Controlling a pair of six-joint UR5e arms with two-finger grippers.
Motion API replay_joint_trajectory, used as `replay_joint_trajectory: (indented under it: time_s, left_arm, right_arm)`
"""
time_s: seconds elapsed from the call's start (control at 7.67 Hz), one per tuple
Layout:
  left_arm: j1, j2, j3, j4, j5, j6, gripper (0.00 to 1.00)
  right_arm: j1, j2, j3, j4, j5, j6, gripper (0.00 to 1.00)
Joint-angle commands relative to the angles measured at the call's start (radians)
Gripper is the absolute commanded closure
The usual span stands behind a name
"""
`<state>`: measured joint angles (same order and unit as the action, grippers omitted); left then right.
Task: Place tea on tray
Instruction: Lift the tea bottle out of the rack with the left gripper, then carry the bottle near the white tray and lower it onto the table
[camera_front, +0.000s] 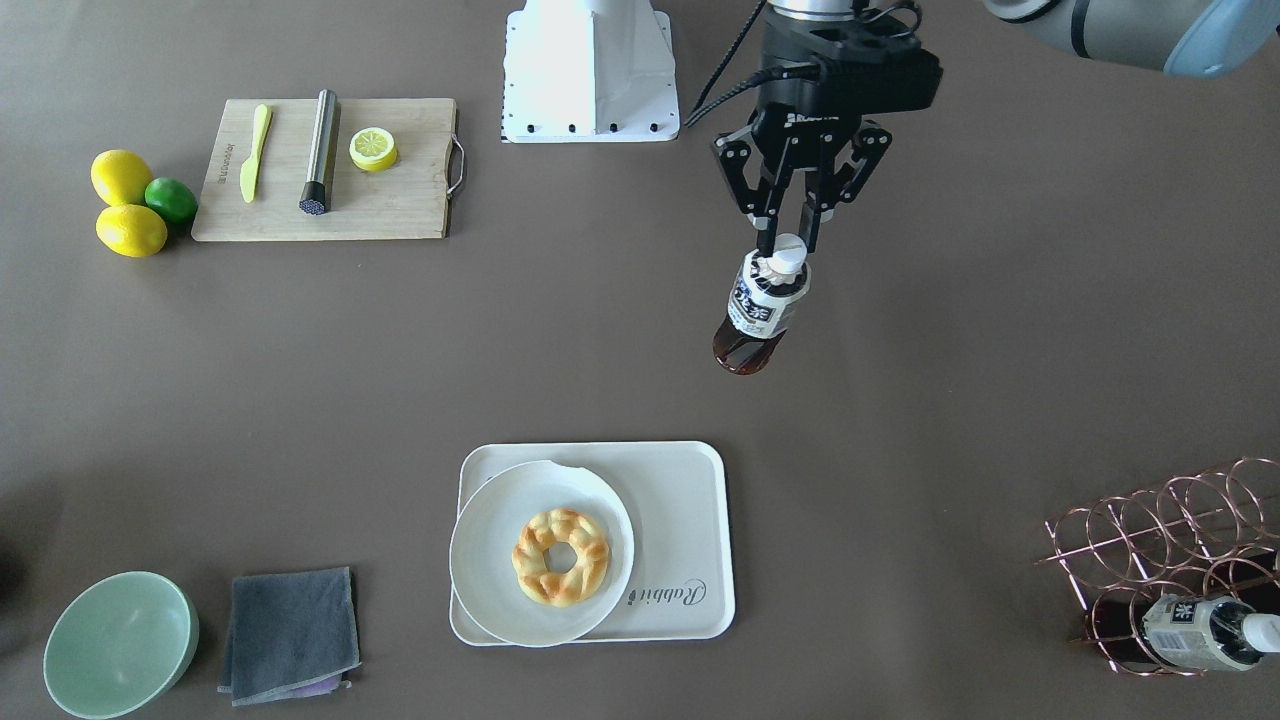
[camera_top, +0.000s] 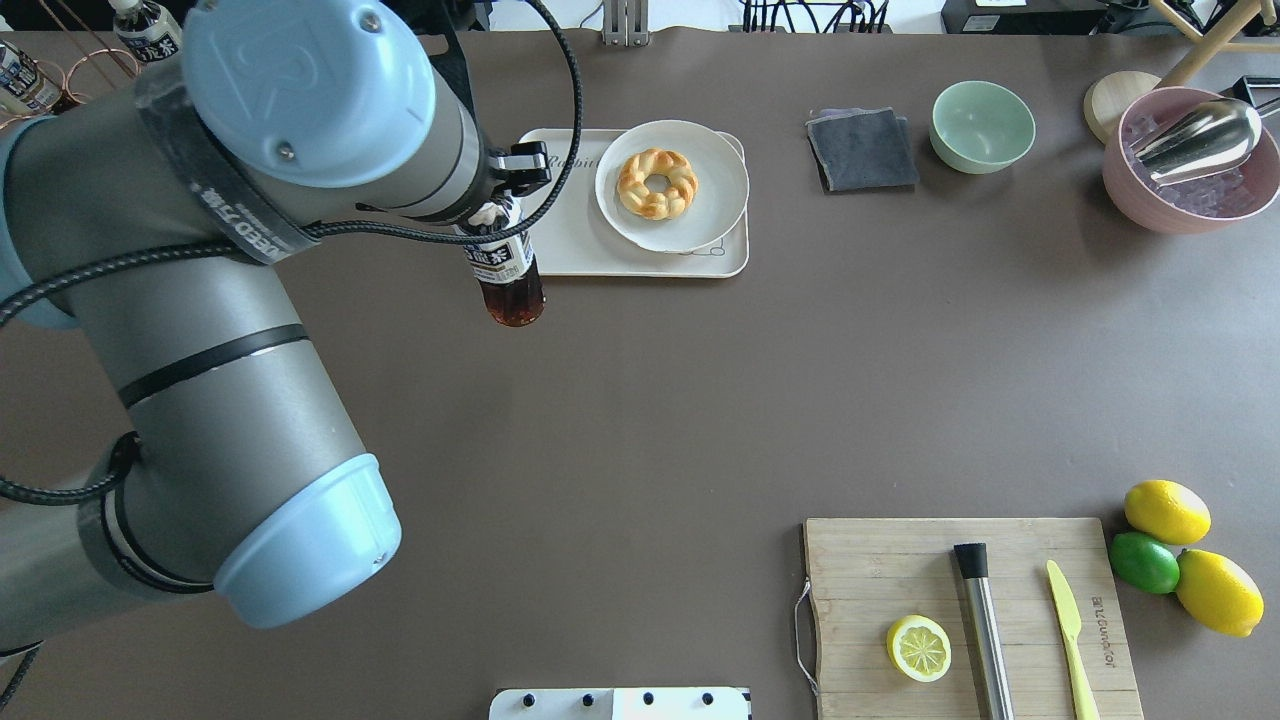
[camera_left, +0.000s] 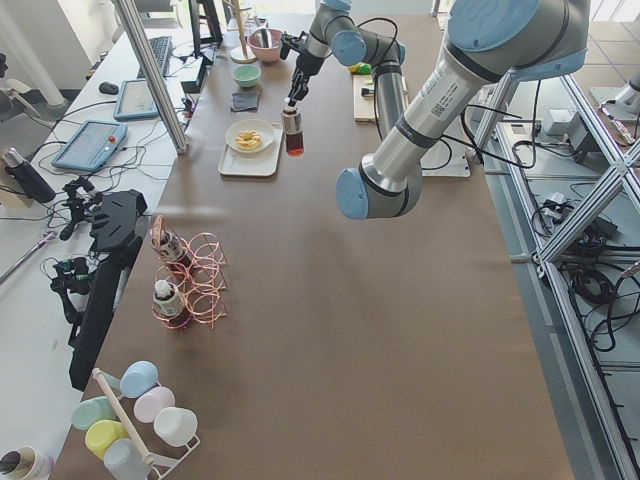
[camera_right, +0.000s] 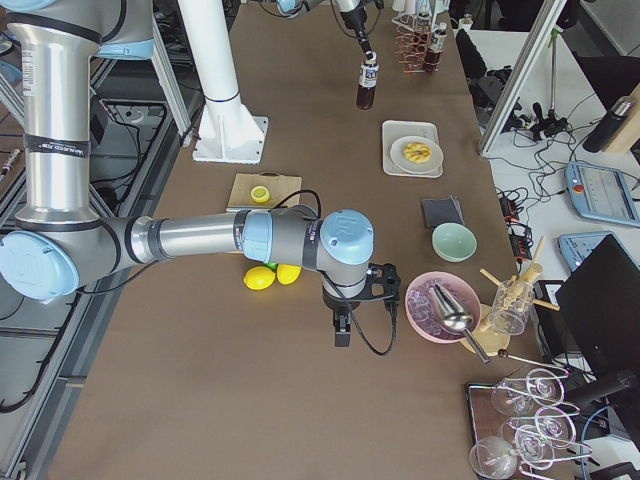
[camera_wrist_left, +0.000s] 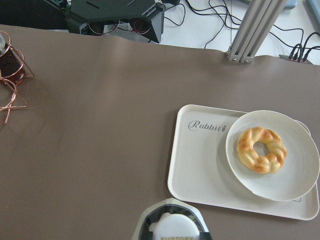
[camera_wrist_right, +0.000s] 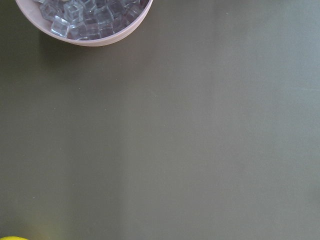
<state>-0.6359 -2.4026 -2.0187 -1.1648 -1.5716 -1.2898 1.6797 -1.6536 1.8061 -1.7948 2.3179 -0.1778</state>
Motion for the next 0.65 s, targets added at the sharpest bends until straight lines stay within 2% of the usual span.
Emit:
replay_joint_trajectory:
  time_s: [0.0,0.52]
  left_arm:
    - [0.093,-0.078,0.075,-0.009,0.048,-0.097,1.00]
    - [0.180,-0.081,0.173,-0.134,0.116,-0.149,1.00]
  right_arm:
    - [0.000,-0.002,-0.004,0.000,-0.002,-0.006,0.00]
    - [0.000,0.003,-0.002,0.000,0.000,0.003,0.00]
